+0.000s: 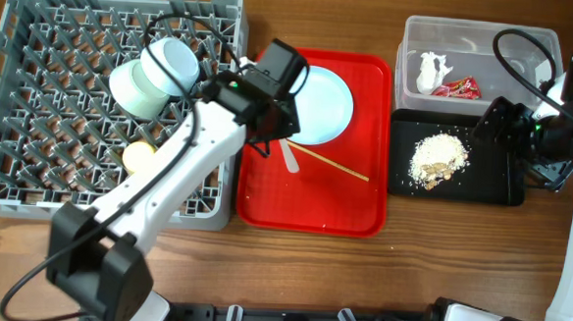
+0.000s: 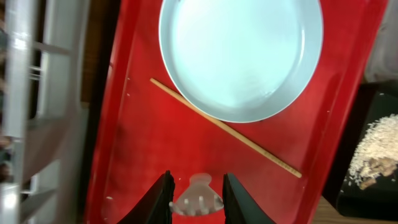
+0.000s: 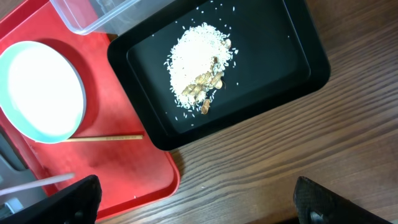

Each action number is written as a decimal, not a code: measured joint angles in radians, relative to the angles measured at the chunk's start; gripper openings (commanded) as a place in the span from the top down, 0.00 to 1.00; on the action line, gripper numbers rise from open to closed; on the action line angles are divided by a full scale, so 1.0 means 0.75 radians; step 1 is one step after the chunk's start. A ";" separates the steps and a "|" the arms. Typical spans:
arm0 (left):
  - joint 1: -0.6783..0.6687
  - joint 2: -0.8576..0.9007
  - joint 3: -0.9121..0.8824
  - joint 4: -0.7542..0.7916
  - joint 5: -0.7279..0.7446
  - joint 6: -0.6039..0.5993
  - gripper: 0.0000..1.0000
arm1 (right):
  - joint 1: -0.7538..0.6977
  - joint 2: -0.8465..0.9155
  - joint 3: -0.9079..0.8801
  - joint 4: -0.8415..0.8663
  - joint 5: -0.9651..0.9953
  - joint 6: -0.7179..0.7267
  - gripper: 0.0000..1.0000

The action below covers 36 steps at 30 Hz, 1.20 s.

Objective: Sort waste into correct bins and load items into the dishwasher rack
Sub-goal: 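Carry the fork with the left gripper into the rack and release, then reach the left gripper back to the tray and grasp the wooden chopstick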

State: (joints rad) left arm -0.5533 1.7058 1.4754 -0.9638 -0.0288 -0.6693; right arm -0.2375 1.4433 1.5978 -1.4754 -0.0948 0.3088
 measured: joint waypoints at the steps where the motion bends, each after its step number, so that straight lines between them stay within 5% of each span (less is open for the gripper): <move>1: 0.013 -0.023 0.000 -0.005 -0.001 0.018 0.77 | 0.000 0.000 0.000 -0.002 0.000 0.000 0.00; 20: 0.500 -0.295 0.115 -0.268 0.112 0.519 0.84 | 0.000 0.000 0.000 -0.003 0.000 0.000 0.00; 36: 0.530 -0.077 0.119 -0.377 0.171 0.618 0.82 | 0.000 0.000 0.000 -0.003 -0.001 0.000 0.00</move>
State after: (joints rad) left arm -0.1558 1.6478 1.5646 -1.2465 0.0998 -0.2058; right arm -0.2375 1.4433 1.5978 -1.4776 -0.0952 0.3088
